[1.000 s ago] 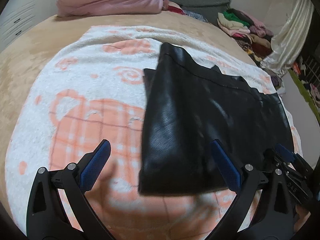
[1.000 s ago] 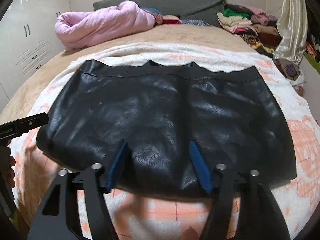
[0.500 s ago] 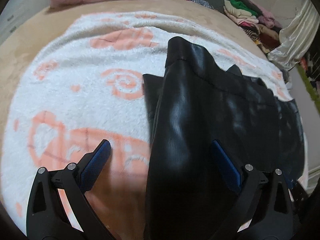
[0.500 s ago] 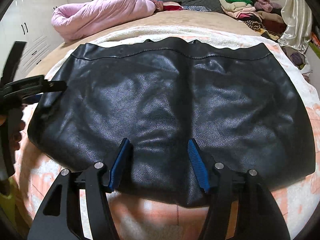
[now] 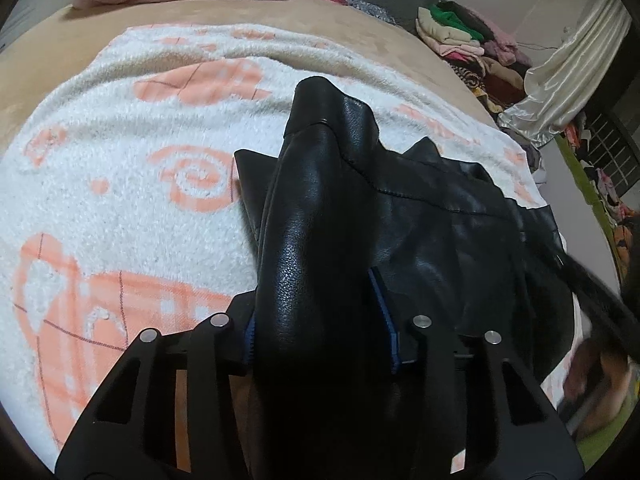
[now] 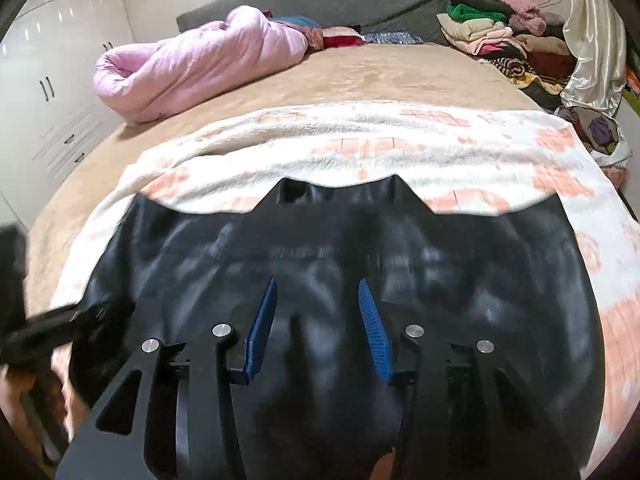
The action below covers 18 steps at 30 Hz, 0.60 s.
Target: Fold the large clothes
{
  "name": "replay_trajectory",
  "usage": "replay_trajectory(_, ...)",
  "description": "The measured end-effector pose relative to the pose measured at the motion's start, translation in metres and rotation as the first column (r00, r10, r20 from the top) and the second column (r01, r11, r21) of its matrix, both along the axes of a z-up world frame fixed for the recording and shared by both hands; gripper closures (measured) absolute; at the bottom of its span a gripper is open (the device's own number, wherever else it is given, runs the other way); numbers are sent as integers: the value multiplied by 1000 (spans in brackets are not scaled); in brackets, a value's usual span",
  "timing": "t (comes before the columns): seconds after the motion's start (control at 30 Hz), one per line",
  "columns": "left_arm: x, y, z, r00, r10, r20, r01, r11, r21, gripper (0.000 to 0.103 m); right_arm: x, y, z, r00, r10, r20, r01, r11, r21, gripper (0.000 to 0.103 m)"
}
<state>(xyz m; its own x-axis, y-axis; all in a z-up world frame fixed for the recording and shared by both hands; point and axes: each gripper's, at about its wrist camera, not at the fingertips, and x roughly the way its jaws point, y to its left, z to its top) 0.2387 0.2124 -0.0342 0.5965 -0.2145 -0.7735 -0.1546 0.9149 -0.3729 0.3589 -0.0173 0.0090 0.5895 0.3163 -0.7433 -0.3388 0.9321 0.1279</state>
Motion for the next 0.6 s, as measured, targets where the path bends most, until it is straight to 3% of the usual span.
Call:
replay_trajectory(0.17,0,0,6,1000,-6,17,6,1000,-6,69,39,13,-34,992,-19,-121,13,999,-48,63)
replay_trajectory(0.27,1,2,9,999,-4,43,6,1000,-25,71,44,11,-53,990,-21,-137,17,999,-31,63)
replay_trajectory(0.47,-2,2,13,999,-2,52,4,999,-44,73,9,-8,-25,997,2,-76,3,998,69,66)
replay_trajectory(0.6,-4,4,21,997,-9,77,14,997,-70,73,-40,-11,-10,998,66,-15,-65,996,55,66)
